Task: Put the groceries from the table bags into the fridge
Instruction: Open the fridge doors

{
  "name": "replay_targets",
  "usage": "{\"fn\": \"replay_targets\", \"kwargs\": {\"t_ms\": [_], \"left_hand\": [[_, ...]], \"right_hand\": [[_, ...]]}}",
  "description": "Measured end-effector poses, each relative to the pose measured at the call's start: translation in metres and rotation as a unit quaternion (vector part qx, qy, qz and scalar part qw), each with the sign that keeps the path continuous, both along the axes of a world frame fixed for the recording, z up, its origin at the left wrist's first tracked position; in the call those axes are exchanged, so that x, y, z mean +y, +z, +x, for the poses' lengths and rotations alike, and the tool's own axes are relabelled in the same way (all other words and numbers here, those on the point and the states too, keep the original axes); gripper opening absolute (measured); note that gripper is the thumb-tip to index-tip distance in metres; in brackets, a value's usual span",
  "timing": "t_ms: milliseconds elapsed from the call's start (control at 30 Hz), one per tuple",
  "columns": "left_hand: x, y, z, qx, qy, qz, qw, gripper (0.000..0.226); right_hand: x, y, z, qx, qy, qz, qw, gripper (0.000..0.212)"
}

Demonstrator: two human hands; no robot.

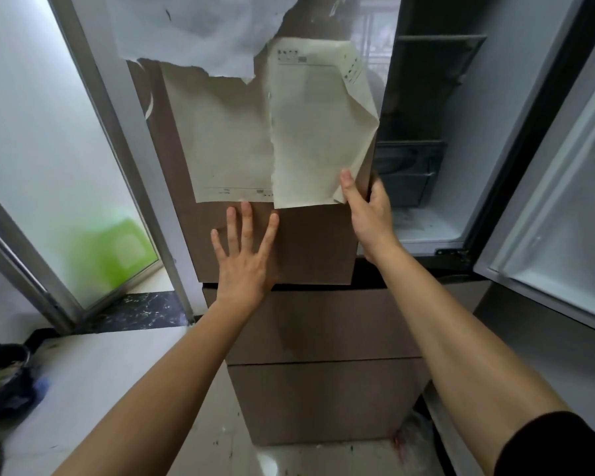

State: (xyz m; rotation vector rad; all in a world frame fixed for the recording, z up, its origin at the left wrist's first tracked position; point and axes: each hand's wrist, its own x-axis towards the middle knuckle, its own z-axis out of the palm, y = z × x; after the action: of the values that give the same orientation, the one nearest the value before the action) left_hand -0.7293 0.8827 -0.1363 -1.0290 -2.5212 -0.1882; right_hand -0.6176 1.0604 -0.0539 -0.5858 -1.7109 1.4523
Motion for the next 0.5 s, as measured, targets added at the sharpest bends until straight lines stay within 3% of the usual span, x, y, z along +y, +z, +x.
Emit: {"fn": "replay_targets", "kwargs": {"t_ms": [167, 500], "left_hand": [[0.004, -0.001, 0.000, 0.003, 0.007, 0.004, 1.000, 0.129], [-0.009, -0.006, -0.001, 0.018, -0.020, 0.025, 0.999, 0.135]], "right_hand": [[0.013, 0.010, -0.013, -0.072, -0.008, 0.000, 0.997, 0.117], [0.004, 0.013, 0.006, -0.076, 0.002, 0.005, 0.997, 0.128]]}}
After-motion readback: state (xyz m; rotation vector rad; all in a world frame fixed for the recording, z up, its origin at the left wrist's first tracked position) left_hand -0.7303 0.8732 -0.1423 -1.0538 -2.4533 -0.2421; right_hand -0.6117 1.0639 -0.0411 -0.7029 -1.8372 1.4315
